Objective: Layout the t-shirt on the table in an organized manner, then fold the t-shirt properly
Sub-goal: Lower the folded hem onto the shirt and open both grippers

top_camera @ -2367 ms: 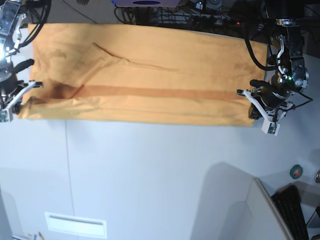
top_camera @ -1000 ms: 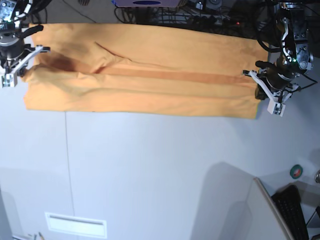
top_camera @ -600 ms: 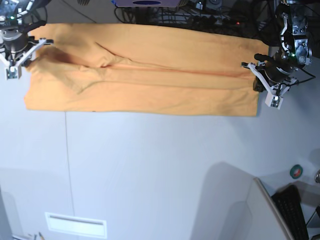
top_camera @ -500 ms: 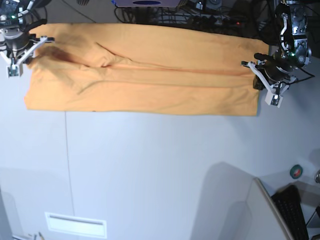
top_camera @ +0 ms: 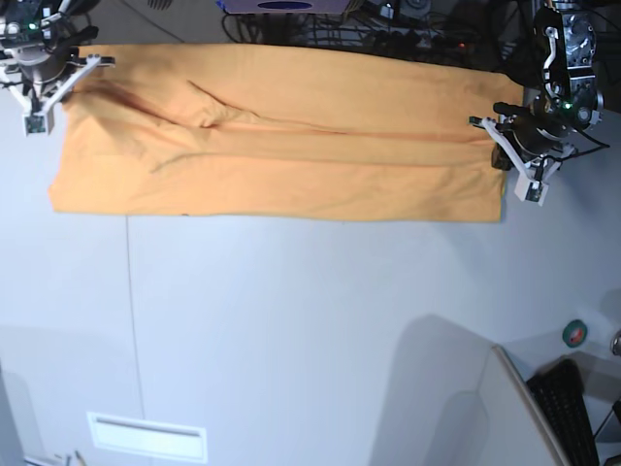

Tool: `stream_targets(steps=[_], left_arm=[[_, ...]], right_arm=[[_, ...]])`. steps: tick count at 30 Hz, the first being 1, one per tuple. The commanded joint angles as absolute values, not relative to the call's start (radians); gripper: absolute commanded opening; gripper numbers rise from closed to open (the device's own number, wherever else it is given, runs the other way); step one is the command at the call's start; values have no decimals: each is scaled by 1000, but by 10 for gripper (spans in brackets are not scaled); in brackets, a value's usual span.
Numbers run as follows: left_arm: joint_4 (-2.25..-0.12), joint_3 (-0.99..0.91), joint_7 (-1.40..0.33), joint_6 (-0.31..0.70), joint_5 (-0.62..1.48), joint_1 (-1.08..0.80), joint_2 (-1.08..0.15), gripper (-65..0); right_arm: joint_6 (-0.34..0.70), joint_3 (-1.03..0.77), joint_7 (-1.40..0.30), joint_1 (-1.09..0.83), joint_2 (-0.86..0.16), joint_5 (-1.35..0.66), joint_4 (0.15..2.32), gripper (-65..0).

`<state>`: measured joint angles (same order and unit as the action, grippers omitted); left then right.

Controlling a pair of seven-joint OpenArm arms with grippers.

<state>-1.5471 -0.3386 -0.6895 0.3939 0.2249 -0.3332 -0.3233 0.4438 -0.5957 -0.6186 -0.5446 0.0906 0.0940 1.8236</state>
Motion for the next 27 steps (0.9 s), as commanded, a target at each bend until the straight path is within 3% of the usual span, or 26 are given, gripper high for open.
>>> stream_targets(steps=[1, 4, 8, 10, 13, 16, 18, 20, 22, 23, 25, 27], left_arm=[[-1563, -343, -671, 390, 223, -329, -348, -599], [-1563, -354, -671, 390, 223, -329, -348, -446], [-1564, -355, -668, 389, 225, -321, -360, -252], [-1561, -355, -670, 389, 226, -303, -363, -179], [-1570, -406, -671, 389, 232, -300, -363, -137], [-1578, -467, -671, 390, 234, -286, -358, -165], [-1578, -493, -671, 392, 236, -288, -357, -227], [-1575, -510, -671, 392, 236, -289, -354, -370], [-1564, -530, -671, 392, 237, -300, -326, -599], [-1563, -538, -668, 392, 237, -309, -314, -650], [-1555, -535, -668, 394, 237, -320, -288, -650], [-1543, -499, -668, 421, 237, -334, -268, -650]], right_arm=[[440, -598, -605, -550, 85, 91, 1837, -650], [440, -598, -608, -556, 96, 48, 1837, -650], [440, -598, -670, -572, 96, -13, 1840, -440], [440, -604, -684, -575, 96, -39, 1842, -393], [440, -605, -679, -590, 96, -41, 1847, -393], [438, -608, -679, -601, 99, -42, 1868, -393], [438, -634, -676, -598, 102, -44, 1886, -395], [438, -656, -647, -581, 105, -44, 1910, -405], [438, -657, -607, -567, 111, -44, 1925, -486], [440, -650, -590, -562, 110, -44, 1925, -540], [440, -596, -568, -535, 102, -44, 1913, -650], [440, -533, -556, -499, 79, -42, 1865, -650]])
